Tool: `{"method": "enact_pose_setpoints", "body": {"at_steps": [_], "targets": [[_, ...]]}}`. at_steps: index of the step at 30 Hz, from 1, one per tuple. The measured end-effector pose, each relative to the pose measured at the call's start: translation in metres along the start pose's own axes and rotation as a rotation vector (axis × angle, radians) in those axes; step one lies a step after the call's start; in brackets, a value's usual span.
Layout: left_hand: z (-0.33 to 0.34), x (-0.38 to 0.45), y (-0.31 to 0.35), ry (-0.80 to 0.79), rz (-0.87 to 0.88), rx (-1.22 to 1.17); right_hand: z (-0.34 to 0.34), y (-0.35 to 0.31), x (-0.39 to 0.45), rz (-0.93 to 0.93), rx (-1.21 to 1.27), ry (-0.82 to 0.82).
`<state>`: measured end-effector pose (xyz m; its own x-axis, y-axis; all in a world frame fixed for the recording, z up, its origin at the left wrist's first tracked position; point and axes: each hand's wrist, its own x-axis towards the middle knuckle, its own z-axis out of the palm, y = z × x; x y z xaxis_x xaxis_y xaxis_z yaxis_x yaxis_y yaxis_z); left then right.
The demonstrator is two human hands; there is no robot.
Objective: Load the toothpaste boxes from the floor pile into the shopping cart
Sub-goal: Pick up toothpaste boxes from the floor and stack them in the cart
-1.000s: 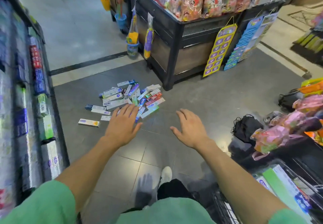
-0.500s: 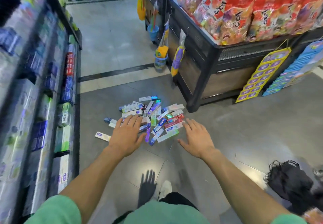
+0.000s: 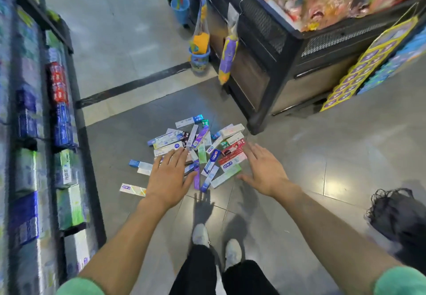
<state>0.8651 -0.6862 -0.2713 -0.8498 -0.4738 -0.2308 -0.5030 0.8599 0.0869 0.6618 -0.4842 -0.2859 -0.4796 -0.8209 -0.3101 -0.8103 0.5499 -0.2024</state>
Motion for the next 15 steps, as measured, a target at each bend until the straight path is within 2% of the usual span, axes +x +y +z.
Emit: {"method": "enact_pose_setpoints", "body": {"at_steps": [4,7,10,15], "targets": [[0.061,0.06,-0.019,0.002,0.029,0.004,0.054,0.014,0.058,0.041,0.046,-0.029],[0.136,0.102,-0.028,-0.01,0.051,-0.01,0.126,0.037,0.093,0.027,0.059,-0.004],[0.242,0.14,-0.041,-0.007,0.056,-0.048,0.222,0.068,0.136,0.02,0.078,-0.015],[0.463,0.178,-0.07,-0.035,-0.034,-0.078,0.416,0.121,0.21,-0.057,0.034,-0.067]]}}
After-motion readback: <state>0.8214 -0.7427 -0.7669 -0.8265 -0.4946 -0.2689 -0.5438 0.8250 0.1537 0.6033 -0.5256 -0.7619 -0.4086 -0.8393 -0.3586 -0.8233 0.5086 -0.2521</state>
